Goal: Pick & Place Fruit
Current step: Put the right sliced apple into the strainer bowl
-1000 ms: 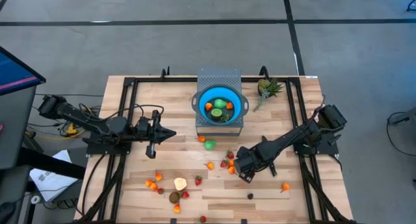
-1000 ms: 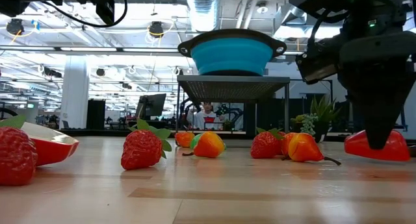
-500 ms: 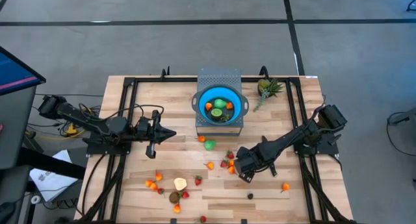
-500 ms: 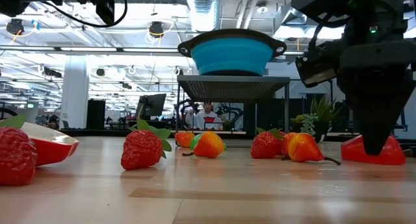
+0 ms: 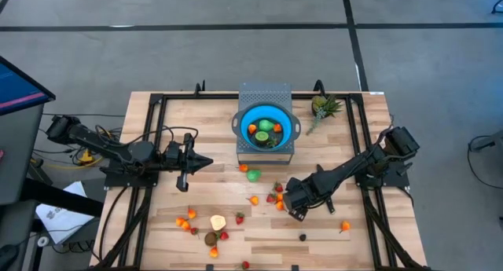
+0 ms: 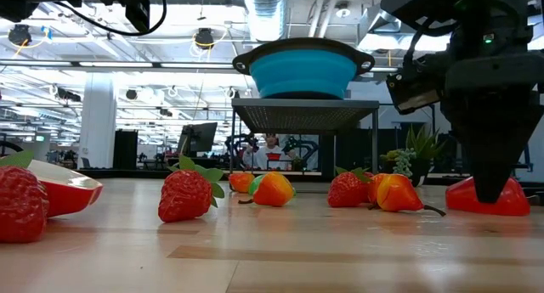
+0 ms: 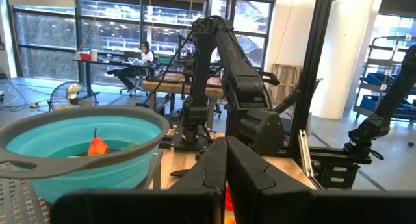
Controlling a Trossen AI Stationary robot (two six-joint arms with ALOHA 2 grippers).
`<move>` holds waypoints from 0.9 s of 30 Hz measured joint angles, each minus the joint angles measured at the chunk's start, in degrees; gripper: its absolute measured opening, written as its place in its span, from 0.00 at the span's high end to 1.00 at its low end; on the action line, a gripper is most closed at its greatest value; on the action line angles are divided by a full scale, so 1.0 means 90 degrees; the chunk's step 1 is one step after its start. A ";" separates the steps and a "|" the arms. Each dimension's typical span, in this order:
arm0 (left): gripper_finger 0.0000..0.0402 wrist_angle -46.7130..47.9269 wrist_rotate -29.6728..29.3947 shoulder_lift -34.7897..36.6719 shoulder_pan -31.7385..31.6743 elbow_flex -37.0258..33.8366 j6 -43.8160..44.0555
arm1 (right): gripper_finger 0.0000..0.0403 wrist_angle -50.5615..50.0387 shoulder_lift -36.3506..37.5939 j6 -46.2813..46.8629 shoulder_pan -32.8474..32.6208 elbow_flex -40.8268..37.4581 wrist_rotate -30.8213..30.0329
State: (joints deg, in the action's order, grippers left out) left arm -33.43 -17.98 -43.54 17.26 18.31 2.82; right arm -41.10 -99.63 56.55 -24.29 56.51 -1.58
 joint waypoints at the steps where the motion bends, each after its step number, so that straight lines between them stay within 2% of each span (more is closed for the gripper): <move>1: 1.00 0.0000 0.0000 0.0000 0.0000 0.0000 0.0001 | 0.32 0.0000 0.0000 0.0000 0.0000 0.0000 0.0000; 23: 1.00 0.0000 0.0002 0.0000 0.0000 0.0002 0.0001 | 0.32 0.0064 0.0000 -0.0025 0.0000 -0.0010 -0.0002; 27: 1.00 -0.0001 0.0002 0.0000 0.0000 0.0001 0.0001 | 0.32 0.0153 0.0000 -0.0317 0.0000 -0.0012 -0.0012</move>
State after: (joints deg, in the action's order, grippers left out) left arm -33.44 -17.96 -43.54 17.26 18.32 2.83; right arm -39.72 -99.63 53.70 -24.30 56.40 -1.69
